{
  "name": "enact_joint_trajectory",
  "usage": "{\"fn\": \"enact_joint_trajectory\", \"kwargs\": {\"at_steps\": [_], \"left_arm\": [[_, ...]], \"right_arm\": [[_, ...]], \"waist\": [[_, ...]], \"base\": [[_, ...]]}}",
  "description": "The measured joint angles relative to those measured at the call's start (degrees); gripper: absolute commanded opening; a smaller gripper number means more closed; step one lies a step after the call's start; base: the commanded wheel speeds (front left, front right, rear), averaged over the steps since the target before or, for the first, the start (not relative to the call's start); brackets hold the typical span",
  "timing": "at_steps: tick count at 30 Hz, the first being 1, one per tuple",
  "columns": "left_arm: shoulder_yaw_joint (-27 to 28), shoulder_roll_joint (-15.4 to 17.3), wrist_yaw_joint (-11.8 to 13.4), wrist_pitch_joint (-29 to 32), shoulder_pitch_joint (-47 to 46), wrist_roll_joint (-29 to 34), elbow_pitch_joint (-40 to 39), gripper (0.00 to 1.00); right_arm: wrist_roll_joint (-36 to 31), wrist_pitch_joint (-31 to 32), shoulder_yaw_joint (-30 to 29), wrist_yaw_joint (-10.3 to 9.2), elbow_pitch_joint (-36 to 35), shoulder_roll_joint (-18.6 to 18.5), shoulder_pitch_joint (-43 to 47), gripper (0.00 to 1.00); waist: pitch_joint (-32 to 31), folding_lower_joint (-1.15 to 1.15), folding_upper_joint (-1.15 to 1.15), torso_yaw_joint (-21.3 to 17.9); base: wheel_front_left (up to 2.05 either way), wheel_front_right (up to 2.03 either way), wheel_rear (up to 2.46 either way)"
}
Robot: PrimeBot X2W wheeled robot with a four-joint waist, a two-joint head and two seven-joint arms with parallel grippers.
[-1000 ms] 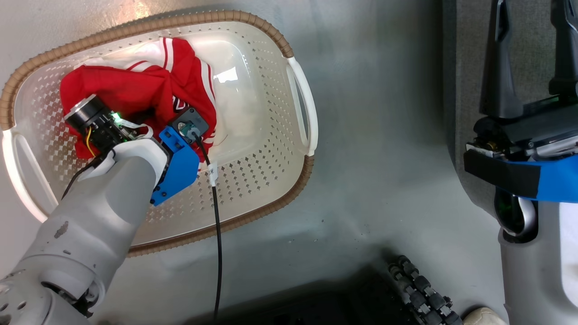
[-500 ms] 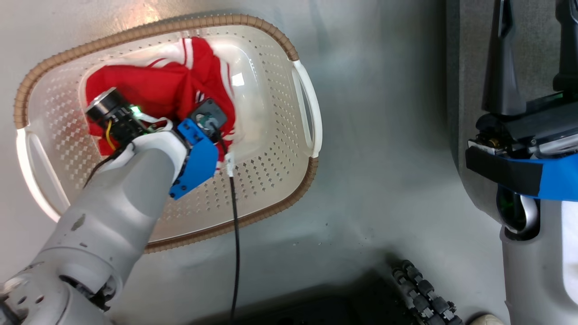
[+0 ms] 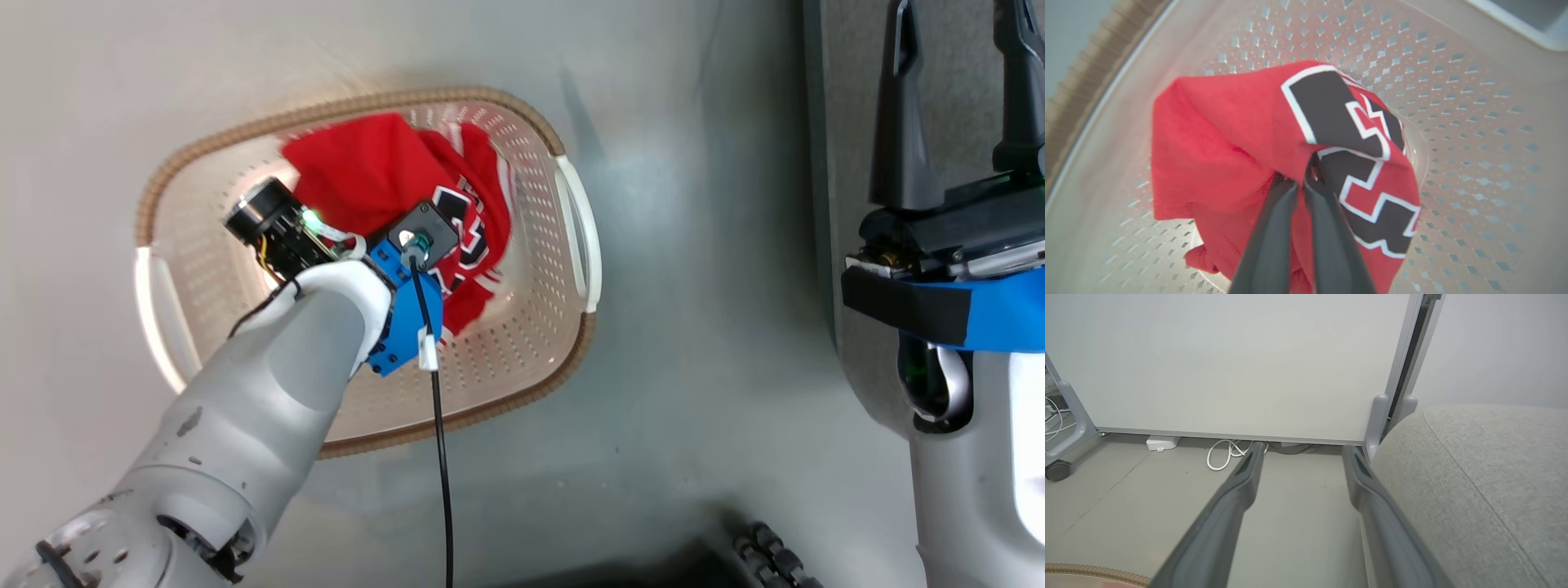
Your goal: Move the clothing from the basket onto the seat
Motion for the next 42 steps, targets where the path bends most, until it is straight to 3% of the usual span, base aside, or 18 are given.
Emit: {"fn": "enact_joint_trajectory", "kwargs": {"at_steps": [9, 20, 29, 42], "left_arm": [[1.0, -1.5, 0.0, -6.6, 2.7, -3.4, -1.1, 0.0], [4.2, -1.7, 0.9, -8.3, 5.8, -5.9, -7.7, 0.0], [9.7, 1.1, 3.1, -8.3, 10.6, -5.9, -16.4, 0.0], [18.0, 2.5, 3.3, -8.3, 17.9, -5.6, -26.6, 0.0]], "right_arm": [[0.0, 0.0, -0.6, 0.0, 3.0, -0.8, 2.3, 1.0], [0.2, 0.0, -1.2, 0.0, 6.3, -1.2, 7.2, 1.0], [0.5, 0.0, -1.5, 0.0, 9.0, -0.8, 12.0, 1.0], [0.5, 0.0, -1.3, 0.0, 11.5, 0.1, 19.2, 1.0]], "waist": [[-8.3, 0.0, 0.0, 2.5], [-19.9, -0.01, 0.0, 4.9], [-29.3, -0.01, 0.0, 6.2], [-41.9, -0.01, 0.0, 6.7]], "base": [[0.0, 0.0, 0.0], [0.0, 0.0, 0.0], [0.0, 0.0, 0.0], [0.0, 0.0, 0.0]]}}
